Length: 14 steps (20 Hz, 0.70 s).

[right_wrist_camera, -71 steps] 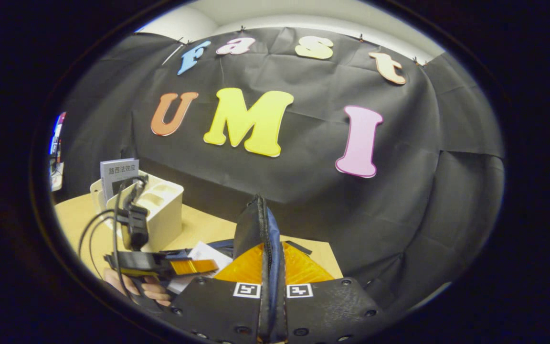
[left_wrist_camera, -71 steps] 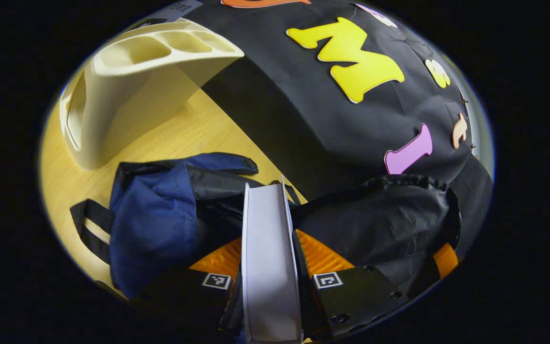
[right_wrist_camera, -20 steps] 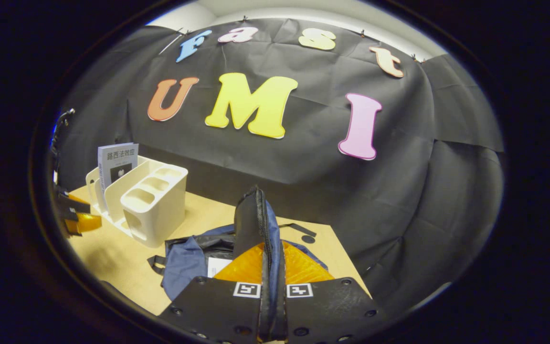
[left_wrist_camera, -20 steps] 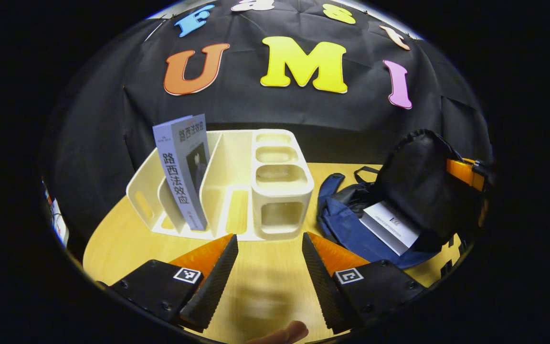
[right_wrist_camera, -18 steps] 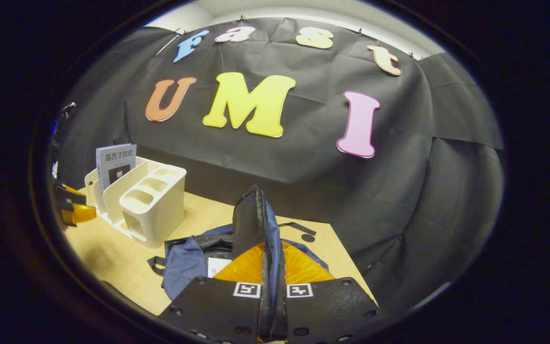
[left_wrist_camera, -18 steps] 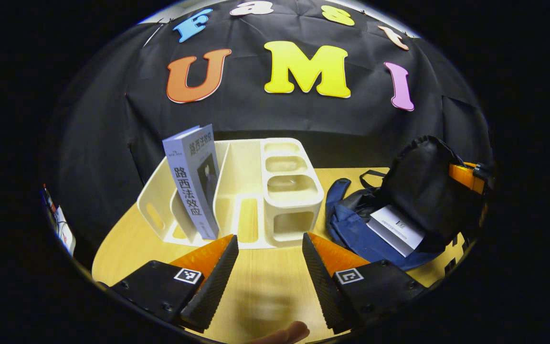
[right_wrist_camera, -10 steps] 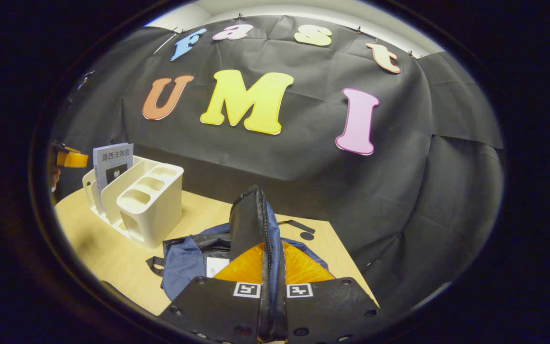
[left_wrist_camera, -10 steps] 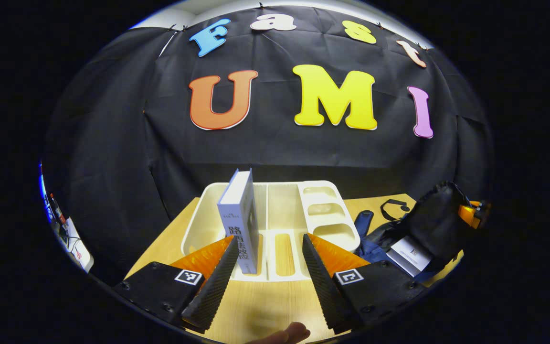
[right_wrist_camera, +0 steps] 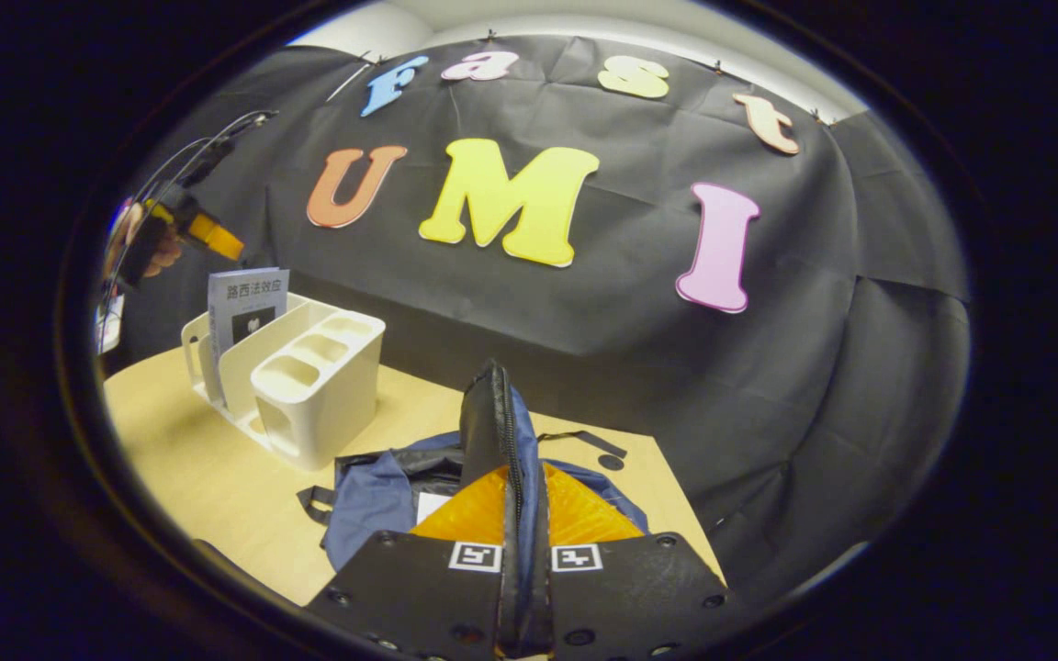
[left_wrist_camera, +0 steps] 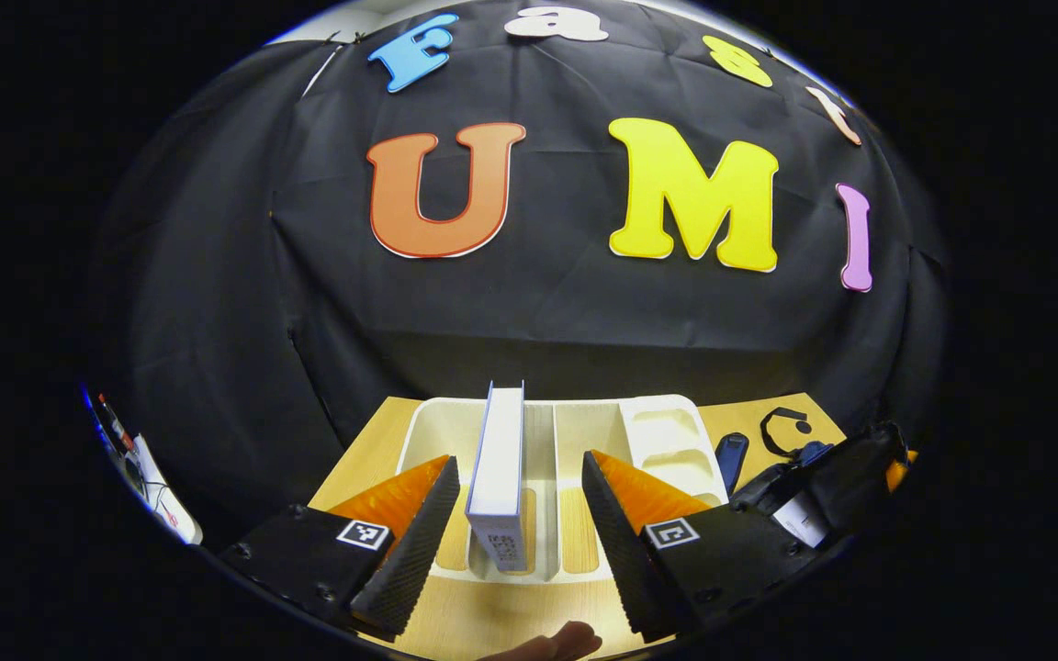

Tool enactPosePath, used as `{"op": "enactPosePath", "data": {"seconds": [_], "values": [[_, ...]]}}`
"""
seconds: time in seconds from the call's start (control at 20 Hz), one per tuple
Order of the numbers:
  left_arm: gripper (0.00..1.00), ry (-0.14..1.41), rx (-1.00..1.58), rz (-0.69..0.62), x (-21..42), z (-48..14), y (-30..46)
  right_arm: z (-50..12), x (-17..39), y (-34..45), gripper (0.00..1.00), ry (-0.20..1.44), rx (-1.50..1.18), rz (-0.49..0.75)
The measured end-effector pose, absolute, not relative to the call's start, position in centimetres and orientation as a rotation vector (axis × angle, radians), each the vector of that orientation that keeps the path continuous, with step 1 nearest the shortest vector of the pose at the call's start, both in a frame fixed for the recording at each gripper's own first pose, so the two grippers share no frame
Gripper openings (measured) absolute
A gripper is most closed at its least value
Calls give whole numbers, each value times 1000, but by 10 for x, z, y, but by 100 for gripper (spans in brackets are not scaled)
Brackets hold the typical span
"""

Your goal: Open the schoolbag, grab two books from the bookshelf and put them into the schoolbag.

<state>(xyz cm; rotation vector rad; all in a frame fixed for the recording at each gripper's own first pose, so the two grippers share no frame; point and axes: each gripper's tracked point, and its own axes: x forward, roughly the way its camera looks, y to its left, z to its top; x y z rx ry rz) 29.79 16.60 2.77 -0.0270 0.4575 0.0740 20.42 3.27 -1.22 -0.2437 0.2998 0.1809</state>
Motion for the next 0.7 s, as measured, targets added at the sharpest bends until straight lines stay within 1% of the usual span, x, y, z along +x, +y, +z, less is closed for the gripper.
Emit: {"op": "enactPosePath", "data": {"seconds": [0.15, 0.2, 0.25, 0.35, 0.4, 0.45, 0.5, 0.55, 0.6, 0.65, 0.7], "values": [[85, 516, 19, 115, 328, 26, 178, -15, 205, 20, 5, 303, -208, 166], [94, 543, 33, 122, 337, 20, 179, -19, 207, 17, 5, 314, -192, 161], [85, 573, 57, 122, 341, 16, 180, -22, 208, 13, 5, 320, -183, 156], [85, 627, 130, 134, 355, 7, 189, -25, 207, 7, 5, 330, -181, 146], [82, 659, 149, 125, 360, 0, 187, -25, 206, 4, 5, 328, -180, 142], [87, 688, 170, 123, 364, -9, 186, -25, 206, 3, 5, 325, -175, 142], [83, 724, 178, 116, 367, -16, 185, -25, 203, 1, 8, 323, -170, 141], [87, 746, 173, 104, 371, -22, 183, -25, 203, 0, 8, 321, -164, 140], [85, 778, 161, 103, 372, -27, 184, -27, 203, 0, 5, 322, -161, 139], [85, 802, 161, 102, 374, -32, 186, -28, 202, -1, 5, 323, -159, 137], [82, 828, 176, 104, 375, -37, 186, -29, 202, -3, 5, 326, -158, 135]]}}
